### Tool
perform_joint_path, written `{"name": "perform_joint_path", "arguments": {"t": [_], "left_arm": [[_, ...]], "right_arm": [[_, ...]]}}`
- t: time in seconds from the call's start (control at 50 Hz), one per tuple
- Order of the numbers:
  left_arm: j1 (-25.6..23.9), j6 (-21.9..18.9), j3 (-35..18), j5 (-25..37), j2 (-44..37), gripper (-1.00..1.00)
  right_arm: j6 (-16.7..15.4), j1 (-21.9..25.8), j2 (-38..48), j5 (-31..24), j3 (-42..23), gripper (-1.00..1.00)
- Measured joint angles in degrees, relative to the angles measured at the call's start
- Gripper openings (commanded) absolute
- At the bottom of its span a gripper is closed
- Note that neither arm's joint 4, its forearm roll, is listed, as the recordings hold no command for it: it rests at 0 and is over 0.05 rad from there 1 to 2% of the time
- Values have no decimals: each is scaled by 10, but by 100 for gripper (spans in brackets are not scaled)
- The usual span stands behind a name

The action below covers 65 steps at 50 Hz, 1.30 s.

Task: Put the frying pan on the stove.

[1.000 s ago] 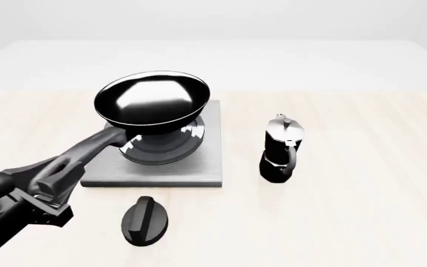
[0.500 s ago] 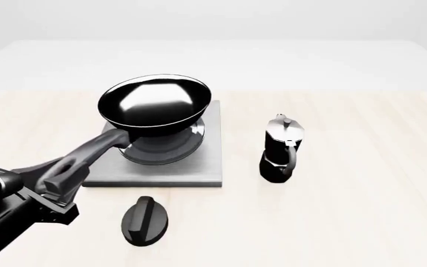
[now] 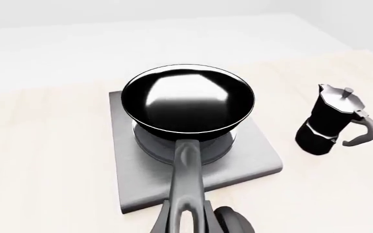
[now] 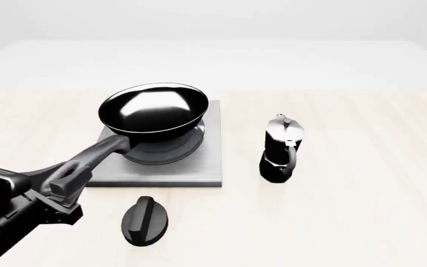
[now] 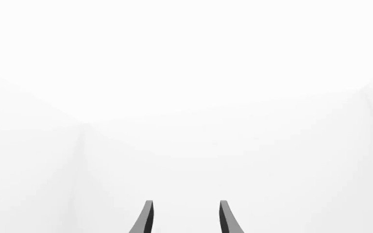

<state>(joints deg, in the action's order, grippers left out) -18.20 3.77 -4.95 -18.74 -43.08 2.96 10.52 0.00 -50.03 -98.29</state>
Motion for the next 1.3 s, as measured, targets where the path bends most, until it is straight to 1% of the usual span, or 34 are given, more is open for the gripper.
{"name": "perform_joint_path", "arguments": {"t": [0.44,0.98,1.3], "left_arm": [[2,-1,0,-35,-42,-100],[7,0,-1,-106,-118,-100],[8,4,-5,-139,-153,-100]], "right_arm": [[-1,1,0,-5,-5,100],[-2,2,0,-4,-3,100],[-1,1,0,7,8,100]]}}
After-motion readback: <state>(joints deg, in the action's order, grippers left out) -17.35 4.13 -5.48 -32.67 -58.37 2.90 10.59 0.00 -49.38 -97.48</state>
